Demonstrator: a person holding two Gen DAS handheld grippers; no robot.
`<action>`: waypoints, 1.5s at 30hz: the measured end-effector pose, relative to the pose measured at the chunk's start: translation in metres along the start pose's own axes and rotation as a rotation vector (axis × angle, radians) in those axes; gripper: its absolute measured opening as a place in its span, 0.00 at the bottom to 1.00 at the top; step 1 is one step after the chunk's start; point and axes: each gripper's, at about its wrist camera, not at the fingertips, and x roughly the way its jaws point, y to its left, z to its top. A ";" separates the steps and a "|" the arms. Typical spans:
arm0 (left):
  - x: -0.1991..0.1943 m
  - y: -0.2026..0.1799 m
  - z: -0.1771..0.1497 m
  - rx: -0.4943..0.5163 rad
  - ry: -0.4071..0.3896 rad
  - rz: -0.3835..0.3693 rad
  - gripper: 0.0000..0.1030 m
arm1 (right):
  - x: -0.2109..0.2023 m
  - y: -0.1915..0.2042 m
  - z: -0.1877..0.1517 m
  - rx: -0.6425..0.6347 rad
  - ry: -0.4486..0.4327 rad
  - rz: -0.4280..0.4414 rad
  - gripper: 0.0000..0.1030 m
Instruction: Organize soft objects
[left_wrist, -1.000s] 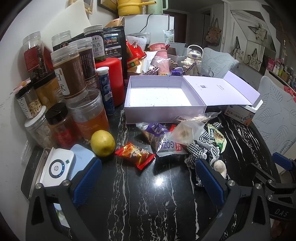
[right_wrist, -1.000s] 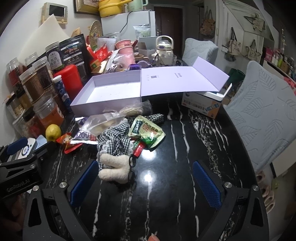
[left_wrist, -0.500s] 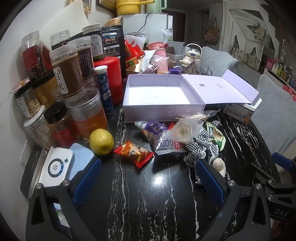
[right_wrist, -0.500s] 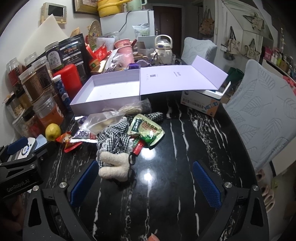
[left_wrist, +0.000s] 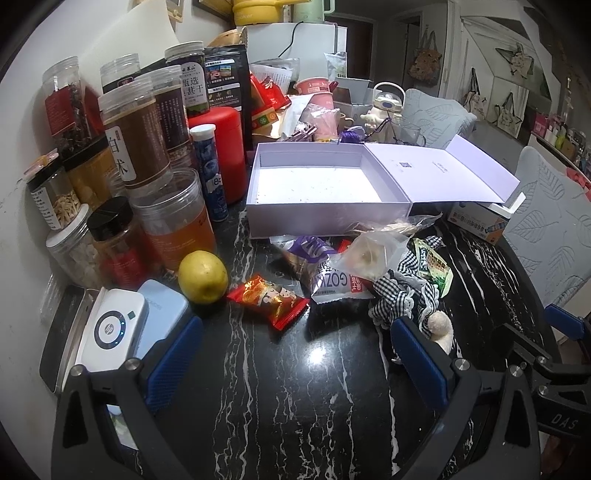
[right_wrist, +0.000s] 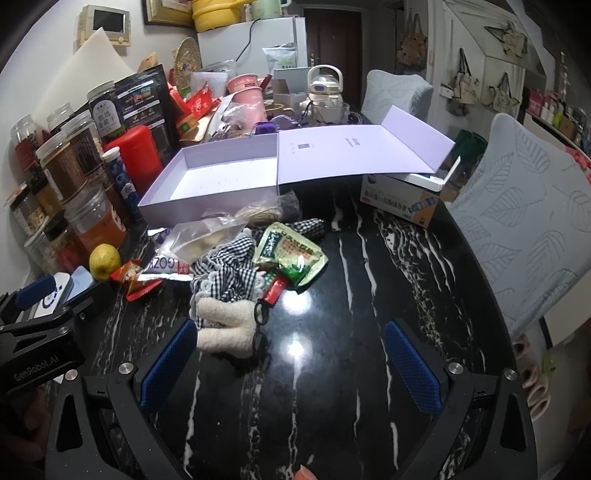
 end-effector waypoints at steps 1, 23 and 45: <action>0.001 0.000 0.000 0.001 0.003 0.001 1.00 | 0.000 0.000 0.000 0.000 0.000 0.000 1.00; -0.003 -0.008 -0.001 0.021 -0.010 -0.003 1.00 | 0.004 -0.005 -0.002 0.001 0.011 0.025 1.00; 0.013 0.011 -0.022 -0.070 0.076 -0.006 1.00 | 0.029 0.004 -0.016 -0.040 0.064 0.186 0.97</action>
